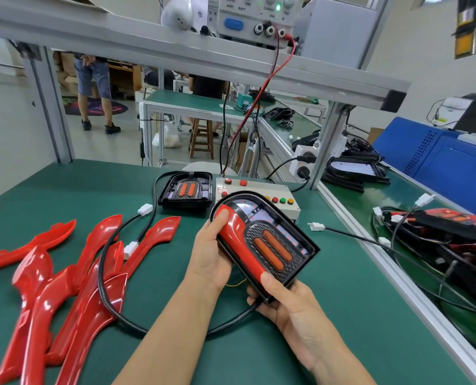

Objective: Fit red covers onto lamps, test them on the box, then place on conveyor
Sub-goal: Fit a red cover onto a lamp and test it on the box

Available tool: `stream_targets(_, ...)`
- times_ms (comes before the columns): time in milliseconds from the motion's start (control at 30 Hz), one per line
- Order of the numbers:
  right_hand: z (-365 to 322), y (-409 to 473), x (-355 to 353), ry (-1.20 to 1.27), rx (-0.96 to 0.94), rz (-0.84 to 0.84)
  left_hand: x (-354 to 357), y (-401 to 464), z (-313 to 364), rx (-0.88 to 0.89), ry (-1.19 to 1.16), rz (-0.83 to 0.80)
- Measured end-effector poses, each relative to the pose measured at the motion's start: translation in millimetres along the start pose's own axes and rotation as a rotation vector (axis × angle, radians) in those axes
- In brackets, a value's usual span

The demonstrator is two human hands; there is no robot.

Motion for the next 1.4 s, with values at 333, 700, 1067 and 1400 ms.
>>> stream_targets(333, 0.7, 0.8, 1.5, -0.069, -0.034, -0.002, -5.6, 5.2, -0.9, -0.004, -0.024, 0.011)
stream_targets(700, 6.9, 0.0, 4.1, -0.144, -0.042, 0.063, -5.3, 12.3, -2.6, 0.089, 0.035, -0.002)
stream_targets(1067, -3.6, 13.9, -1.1, -0.28, -0.082, 0.216, -5.3, 14.6, -1.9, 0.182, 0.291, 0.019)
stream_targets(1400, -27.0, 25.9, 22.1, -1.239, -0.526, 0.113, -7.5, 13.0, 4.8, 0.199, 0.484, 0.029)
Point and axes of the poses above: each hand's wrist, its own y-axis towards the middle knuckle, its own x-axis out of the palm, z = x × y, the point moved 3 cm from there along y, towards the middle knuckle, and after that the axes turned 5 degrees about -x, right-handed, at the moved point
